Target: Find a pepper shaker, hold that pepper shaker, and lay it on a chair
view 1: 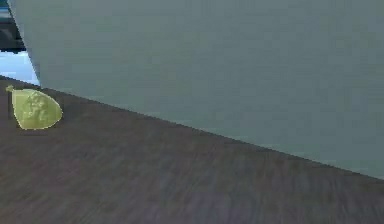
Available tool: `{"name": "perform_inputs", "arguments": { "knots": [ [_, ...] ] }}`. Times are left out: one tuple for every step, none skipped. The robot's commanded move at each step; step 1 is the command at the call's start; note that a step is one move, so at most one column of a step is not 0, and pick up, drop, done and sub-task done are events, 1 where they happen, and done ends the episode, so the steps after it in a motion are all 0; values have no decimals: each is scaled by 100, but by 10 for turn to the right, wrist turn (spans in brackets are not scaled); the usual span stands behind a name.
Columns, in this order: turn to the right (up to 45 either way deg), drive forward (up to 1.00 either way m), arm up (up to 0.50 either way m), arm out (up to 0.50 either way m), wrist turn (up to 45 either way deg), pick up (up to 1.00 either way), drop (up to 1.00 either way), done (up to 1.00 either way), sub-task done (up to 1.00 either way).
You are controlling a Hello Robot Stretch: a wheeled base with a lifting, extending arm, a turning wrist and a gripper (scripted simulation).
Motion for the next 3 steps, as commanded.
{"name": "perform_inputs", "arguments": {
  "knots": [
    [-450,0,0,0,0,0,0,0,0],
    [-150,0,0,0,0,0,0,0,0],
    [0,100,0,0,0,0,0,0,0]
  ]
}}
